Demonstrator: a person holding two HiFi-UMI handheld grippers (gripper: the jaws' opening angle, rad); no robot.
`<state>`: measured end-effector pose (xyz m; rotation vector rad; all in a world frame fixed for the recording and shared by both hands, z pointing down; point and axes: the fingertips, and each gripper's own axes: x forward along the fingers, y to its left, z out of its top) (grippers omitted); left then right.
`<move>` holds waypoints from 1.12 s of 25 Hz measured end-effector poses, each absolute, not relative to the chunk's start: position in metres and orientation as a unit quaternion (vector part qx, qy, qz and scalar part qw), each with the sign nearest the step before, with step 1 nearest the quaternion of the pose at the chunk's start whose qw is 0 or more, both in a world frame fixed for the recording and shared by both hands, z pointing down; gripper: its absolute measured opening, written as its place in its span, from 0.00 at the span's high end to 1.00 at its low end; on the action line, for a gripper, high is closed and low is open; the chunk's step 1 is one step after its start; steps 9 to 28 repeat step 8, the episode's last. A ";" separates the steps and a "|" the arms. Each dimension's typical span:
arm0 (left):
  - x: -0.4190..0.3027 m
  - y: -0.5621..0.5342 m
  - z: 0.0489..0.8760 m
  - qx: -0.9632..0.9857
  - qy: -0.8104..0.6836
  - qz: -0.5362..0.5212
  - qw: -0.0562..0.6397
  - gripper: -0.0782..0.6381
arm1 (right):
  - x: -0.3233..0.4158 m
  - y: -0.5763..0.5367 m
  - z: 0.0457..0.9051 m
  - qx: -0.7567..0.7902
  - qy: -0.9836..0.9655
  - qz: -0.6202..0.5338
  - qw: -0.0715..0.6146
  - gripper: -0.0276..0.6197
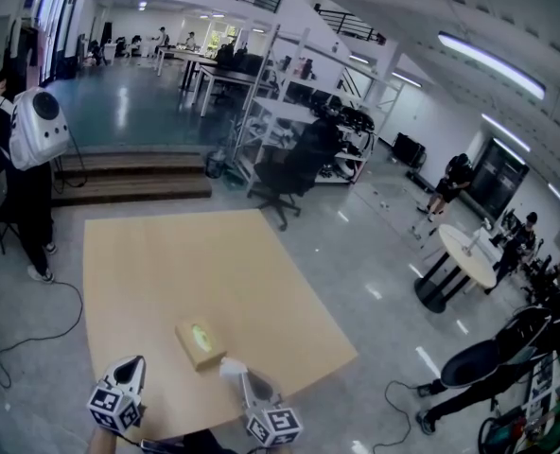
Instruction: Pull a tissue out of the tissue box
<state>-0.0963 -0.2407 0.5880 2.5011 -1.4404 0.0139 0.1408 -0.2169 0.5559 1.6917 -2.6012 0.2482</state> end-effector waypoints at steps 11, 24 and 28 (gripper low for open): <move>-0.091 -0.237 0.587 0.861 -0.493 0.006 0.127 0.88 | 0.145 -0.212 0.555 0.545 -0.835 0.080 0.013 0.95; -0.091 -0.237 0.587 0.861 -0.493 0.006 0.127 0.88 | 0.145 -0.212 0.555 0.545 -0.835 0.080 0.013 0.95; -0.091 -0.237 0.587 0.861 -0.493 0.006 0.127 0.88 | 0.145 -0.212 0.555 0.545 -0.835 0.080 0.013 0.95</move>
